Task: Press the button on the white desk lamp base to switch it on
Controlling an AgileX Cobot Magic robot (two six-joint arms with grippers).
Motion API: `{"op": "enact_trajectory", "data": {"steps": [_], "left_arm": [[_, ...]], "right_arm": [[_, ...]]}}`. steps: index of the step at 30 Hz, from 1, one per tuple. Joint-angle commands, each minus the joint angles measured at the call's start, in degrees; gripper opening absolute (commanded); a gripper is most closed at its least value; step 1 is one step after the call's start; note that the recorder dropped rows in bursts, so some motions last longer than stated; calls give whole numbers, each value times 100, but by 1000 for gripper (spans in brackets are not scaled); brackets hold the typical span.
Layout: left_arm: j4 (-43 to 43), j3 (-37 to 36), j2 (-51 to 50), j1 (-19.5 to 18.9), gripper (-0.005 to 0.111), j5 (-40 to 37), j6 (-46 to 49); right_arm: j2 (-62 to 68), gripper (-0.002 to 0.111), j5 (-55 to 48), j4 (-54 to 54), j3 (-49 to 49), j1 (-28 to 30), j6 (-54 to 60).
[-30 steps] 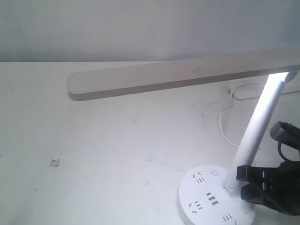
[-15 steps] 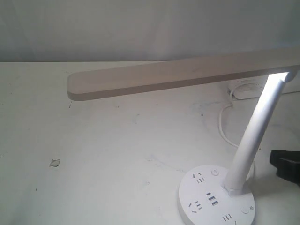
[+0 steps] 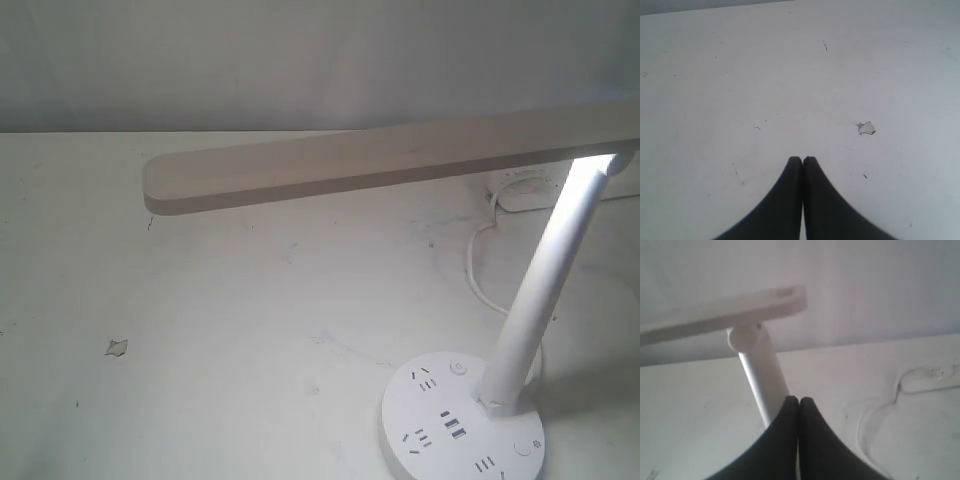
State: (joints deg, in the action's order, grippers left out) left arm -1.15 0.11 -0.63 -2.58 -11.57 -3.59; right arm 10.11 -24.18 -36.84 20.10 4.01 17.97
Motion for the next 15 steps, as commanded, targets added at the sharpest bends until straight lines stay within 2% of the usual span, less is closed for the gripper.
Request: {"op": "enact_trajectory", "data": {"steps": [1,4,9,15], "left_arm": [[26,-11,-2,-13,0,4,0],[26,-11,-2,-13,0,4,0],[26,-11,-2,-13,0,4,0],[26,-11,-2,-13,0,4,0]], "right_arm": [[-265,0,553,381,-15,-13,-10],[-385,0,688,890,-133,-13,-10],[-423,0,774,2580,-753,1,-43],[-632,0,762,2925,-1798,1,-136]]}}
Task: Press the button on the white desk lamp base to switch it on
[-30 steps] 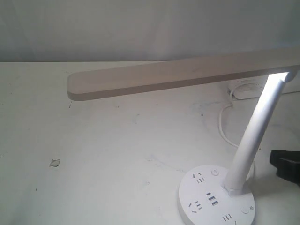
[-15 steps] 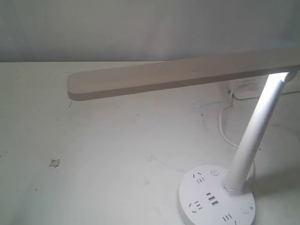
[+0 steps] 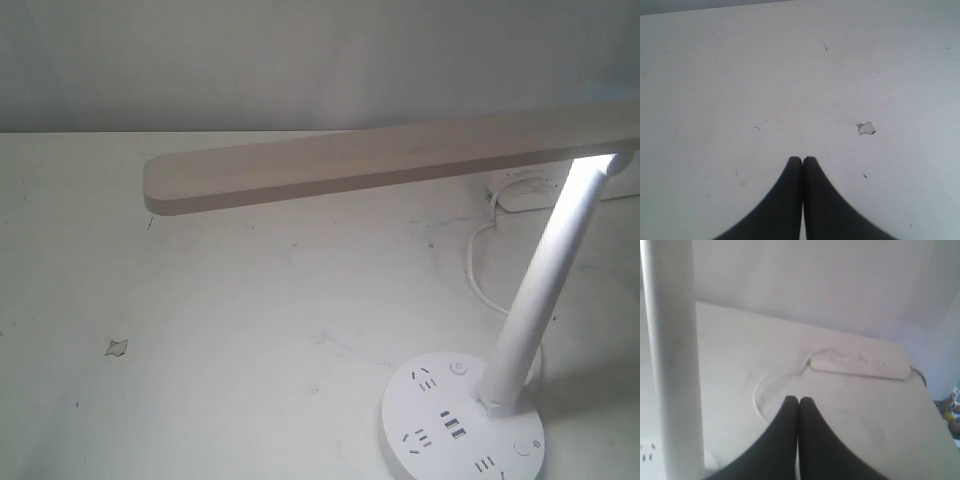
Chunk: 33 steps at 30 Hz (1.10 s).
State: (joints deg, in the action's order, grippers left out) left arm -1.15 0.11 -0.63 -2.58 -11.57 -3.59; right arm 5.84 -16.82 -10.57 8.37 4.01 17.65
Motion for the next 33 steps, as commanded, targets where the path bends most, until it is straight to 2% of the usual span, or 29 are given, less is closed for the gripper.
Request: {"op": "enact_trajectory", "data": {"steps": [1,9,19,20,21,22,33], "left_arm": [[26,-11,-2,-13,0,4,0],[26,-11,-3,-13,0,-1,0],[26,-11,-3,-13,0,-1,0],[26,-11,-3,-13,0,-1,0],[26,-11,-3,-13,0,-1,0],[26,-11,-3,-13,0,-1,0],[26,-11,-3,-13,0,-1,0]], "right_arm": [[-329,0,27,298,-821,1,-126],[-584,0,-248,508,-837,1,-1017],[-584,0,-238,463,-837,1,-1045],[-584,0,-251,585,-837,1,-978],[-584,0,-222,1299,-837,1,-1033],[-584,0,-222,1573,-837,1,-1032],[-584,0,-238,1653,-837,1,-1032]]}}
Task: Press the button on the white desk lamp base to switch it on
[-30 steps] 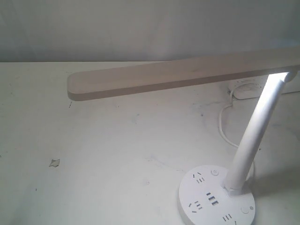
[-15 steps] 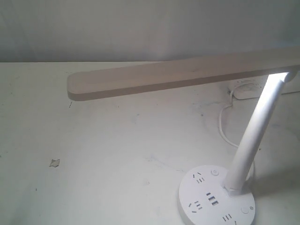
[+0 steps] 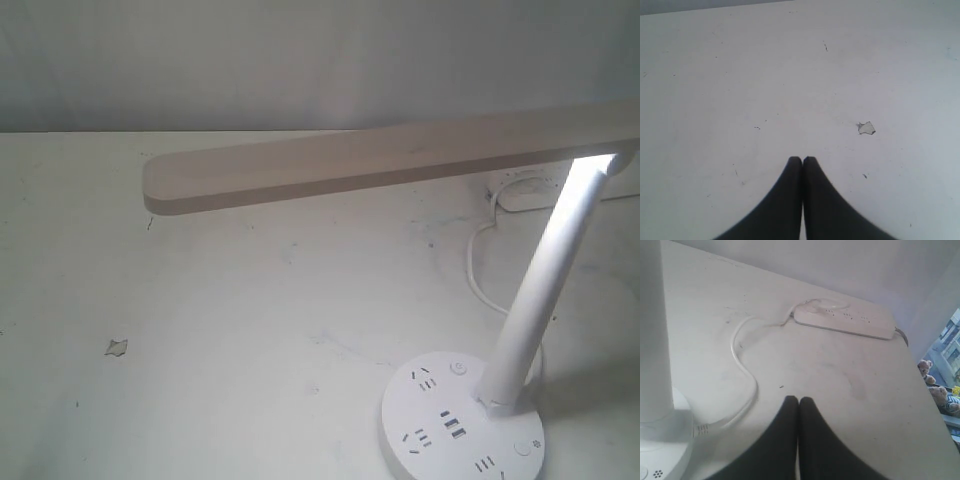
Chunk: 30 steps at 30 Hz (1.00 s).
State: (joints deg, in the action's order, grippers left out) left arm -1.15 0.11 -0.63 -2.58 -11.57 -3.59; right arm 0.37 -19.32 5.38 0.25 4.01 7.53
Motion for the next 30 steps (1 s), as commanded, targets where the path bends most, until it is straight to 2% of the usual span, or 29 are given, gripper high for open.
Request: {"op": "enact_trajectory", "data": {"steps": [1,12,19,30], "left_arm": [[26,-11,-3,-13,0,-1,0],[26,-11,-3,-13,0,-1,0],[26,-11,-3,-13,0,-1,0],[26,-11,-3,-13,0,-1,0]], "right_arm": [[-37,0,12,58,-25,1,-20],[-37,0,-26,22,-25,1,-20],[-37,0,-56,-1119,-25,1,-351],[-37,0,-98,-1330,-25,1,-351]]}}
